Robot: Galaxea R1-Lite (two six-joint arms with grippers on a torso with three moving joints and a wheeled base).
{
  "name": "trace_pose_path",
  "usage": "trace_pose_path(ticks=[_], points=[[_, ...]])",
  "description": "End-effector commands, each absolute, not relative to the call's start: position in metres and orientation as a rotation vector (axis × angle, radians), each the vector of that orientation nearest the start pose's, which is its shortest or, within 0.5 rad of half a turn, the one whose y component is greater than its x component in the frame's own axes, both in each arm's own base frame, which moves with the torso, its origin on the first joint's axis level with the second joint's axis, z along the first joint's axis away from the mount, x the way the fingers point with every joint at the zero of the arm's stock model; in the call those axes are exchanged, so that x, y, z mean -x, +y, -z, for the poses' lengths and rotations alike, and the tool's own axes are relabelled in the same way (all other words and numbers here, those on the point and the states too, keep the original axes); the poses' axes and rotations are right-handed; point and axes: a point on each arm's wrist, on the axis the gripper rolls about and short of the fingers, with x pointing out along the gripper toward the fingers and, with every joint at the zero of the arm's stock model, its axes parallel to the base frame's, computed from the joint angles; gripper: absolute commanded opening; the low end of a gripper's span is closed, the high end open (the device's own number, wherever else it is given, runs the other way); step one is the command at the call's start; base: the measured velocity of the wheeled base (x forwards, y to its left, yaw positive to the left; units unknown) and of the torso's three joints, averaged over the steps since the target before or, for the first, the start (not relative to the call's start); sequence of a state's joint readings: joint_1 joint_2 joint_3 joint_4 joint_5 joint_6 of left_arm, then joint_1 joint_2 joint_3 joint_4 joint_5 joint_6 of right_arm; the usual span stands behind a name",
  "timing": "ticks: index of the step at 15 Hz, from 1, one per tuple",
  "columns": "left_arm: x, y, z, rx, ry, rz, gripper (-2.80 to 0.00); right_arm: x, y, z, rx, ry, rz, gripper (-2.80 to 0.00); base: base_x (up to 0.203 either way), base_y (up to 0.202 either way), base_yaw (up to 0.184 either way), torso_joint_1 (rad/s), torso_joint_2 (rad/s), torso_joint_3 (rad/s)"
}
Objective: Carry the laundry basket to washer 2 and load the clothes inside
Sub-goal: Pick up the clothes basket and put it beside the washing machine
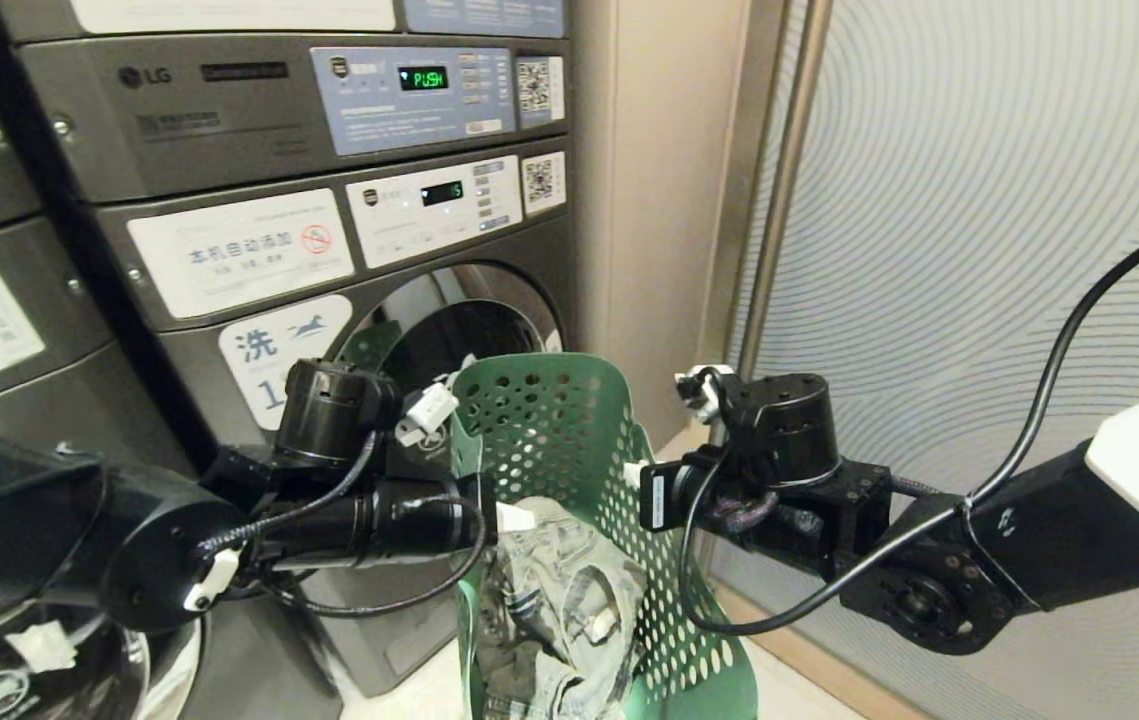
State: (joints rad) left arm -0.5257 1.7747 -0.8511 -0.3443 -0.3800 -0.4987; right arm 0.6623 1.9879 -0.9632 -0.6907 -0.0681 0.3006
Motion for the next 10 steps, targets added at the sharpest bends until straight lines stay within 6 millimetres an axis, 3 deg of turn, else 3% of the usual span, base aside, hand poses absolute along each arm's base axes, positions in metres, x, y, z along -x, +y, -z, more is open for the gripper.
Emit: trace_pose_path(ticks=[1,10], points=[[-0.2642,-0.1632,-0.1442,0.410,0.805,0.711,-2.80,-0.2953,0.2291,-0.1301,-0.169,0.400,-0.536,-2.80,-0.001,-0.008,0.177,0.002,0.00,0.002],[-0.2611,-0.1619,-0.1440,0.409,0.808,0.713,-2.80,-0.2926,0.2270,-0.1270,-0.146,0.397,-0.540,-2.80,0.001,-0.007,0.175,0.002,0.00,0.004]])
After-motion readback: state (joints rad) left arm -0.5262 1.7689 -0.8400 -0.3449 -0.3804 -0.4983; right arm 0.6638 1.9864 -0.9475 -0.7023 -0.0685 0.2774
